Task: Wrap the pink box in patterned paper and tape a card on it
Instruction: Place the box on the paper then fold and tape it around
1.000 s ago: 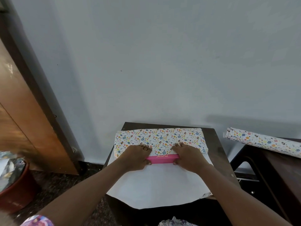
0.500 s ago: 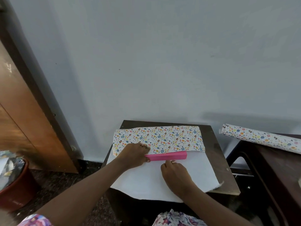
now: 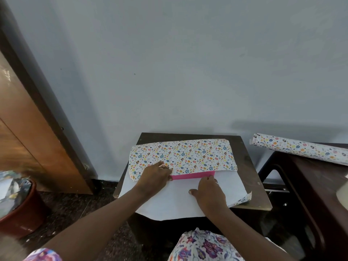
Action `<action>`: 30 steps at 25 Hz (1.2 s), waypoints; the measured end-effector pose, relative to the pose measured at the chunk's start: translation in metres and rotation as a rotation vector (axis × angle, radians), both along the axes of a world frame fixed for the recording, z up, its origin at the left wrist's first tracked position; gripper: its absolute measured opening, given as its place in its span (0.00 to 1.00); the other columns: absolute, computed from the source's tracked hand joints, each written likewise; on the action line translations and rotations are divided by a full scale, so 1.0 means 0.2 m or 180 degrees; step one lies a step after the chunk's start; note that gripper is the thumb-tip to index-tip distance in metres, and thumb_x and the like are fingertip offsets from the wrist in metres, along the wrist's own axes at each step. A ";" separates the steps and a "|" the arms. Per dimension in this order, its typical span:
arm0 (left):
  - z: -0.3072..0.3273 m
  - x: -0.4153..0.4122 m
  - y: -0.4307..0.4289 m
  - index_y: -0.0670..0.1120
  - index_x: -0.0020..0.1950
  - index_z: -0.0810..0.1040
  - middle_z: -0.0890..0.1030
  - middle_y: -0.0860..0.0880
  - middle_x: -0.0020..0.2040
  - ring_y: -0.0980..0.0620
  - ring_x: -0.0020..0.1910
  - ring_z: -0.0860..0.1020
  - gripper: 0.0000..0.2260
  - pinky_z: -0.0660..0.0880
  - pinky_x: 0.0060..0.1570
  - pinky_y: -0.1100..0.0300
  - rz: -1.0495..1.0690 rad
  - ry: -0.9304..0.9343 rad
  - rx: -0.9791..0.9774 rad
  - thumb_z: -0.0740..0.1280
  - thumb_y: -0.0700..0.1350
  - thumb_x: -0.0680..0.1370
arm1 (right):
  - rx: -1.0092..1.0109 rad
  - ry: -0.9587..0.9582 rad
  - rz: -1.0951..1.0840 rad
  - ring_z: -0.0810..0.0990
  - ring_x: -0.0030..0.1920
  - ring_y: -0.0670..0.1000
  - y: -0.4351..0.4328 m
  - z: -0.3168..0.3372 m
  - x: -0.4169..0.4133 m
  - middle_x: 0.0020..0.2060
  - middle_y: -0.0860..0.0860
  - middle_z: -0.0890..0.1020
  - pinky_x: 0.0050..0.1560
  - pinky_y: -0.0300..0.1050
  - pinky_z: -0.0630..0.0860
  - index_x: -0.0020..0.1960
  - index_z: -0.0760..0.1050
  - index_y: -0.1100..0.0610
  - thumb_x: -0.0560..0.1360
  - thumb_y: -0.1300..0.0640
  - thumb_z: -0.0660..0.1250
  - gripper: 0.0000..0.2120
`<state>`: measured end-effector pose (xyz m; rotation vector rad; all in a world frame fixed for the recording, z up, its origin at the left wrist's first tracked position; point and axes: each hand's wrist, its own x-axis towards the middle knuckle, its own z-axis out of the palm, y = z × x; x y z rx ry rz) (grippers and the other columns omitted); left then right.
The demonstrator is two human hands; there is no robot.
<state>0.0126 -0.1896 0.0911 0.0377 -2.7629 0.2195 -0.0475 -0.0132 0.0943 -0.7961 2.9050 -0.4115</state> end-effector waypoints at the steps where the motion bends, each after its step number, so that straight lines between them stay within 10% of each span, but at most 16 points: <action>1: 0.01 0.02 0.01 0.48 0.33 0.85 0.84 0.53 0.32 0.52 0.34 0.84 0.12 0.79 0.30 0.60 -0.0025 0.0071 0.0023 0.83 0.47 0.55 | -0.0026 -0.0034 -0.0024 0.71 0.65 0.55 0.01 0.00 0.00 0.65 0.59 0.70 0.62 0.45 0.70 0.67 0.66 0.64 0.76 0.45 0.64 0.28; 6: 0.00 0.03 -0.03 0.46 0.38 0.83 0.83 0.51 0.32 0.52 0.30 0.81 0.11 0.76 0.25 0.63 -0.0137 0.0339 0.0325 0.63 0.46 0.74 | 0.0071 0.0470 0.0451 0.76 0.60 0.56 0.01 -0.01 0.07 0.62 0.62 0.73 0.59 0.44 0.74 0.64 0.69 0.67 0.76 0.58 0.66 0.21; 10: 0.05 0.00 -0.03 0.45 0.37 0.79 0.81 0.50 0.32 0.52 0.27 0.79 0.15 0.71 0.22 0.63 -0.0078 0.0470 0.0234 0.56 0.49 0.75 | 0.0161 0.1287 0.1061 0.84 0.39 0.56 -0.07 -0.09 0.08 0.39 0.60 0.84 0.39 0.45 0.82 0.43 0.83 0.66 0.44 0.63 0.83 0.28; 15: 0.07 -0.08 0.01 0.44 0.49 0.80 0.82 0.49 0.31 0.51 0.25 0.79 0.12 0.69 0.19 0.63 -0.0067 0.0239 -0.0229 0.69 0.49 0.70 | 0.0121 0.0629 0.0713 0.82 0.51 0.63 -0.16 -0.08 0.06 0.52 0.64 0.82 0.42 0.57 0.81 0.55 0.79 0.69 0.50 0.58 0.83 0.35; 17: 0.06 -0.12 0.05 0.43 0.57 0.79 0.84 0.46 0.42 0.48 0.36 0.83 0.14 0.77 0.28 0.59 -0.0106 0.0274 -0.0324 0.65 0.44 0.73 | 0.0096 0.0155 0.0622 0.61 0.72 0.63 -0.16 -0.07 0.08 0.73 0.62 0.61 0.61 0.62 0.70 0.73 0.58 0.68 0.70 0.48 0.72 0.42; 20: 0.09 -0.16 0.09 0.42 0.62 0.74 0.82 0.44 0.51 0.44 0.47 0.82 0.14 0.77 0.41 0.56 0.0195 -0.0255 -0.0358 0.63 0.41 0.77 | 0.0182 -0.0383 0.0673 0.38 0.76 0.55 -0.13 -0.07 0.08 0.77 0.51 0.40 0.71 0.61 0.54 0.77 0.38 0.58 0.76 0.40 0.59 0.42; 24: 0.16 -0.12 0.13 0.46 0.33 0.79 0.77 0.51 0.24 0.52 0.20 0.75 0.11 0.63 0.20 0.67 -0.0150 -0.0266 -0.0683 0.79 0.44 0.58 | 0.0070 -0.0553 0.0654 0.36 0.76 0.54 -0.13 -0.06 0.08 0.76 0.50 0.39 0.72 0.62 0.51 0.77 0.37 0.56 0.75 0.40 0.60 0.44; 30: 0.22 -0.06 0.13 0.47 0.30 0.79 0.74 0.52 0.20 0.52 0.17 0.71 0.11 0.61 0.18 0.69 -0.0317 -0.0116 -0.0730 0.78 0.40 0.53 | -0.0123 -0.0507 0.0501 0.41 0.76 0.53 -0.13 -0.06 0.12 0.77 0.50 0.46 0.71 0.62 0.56 0.77 0.43 0.56 0.75 0.44 0.63 0.41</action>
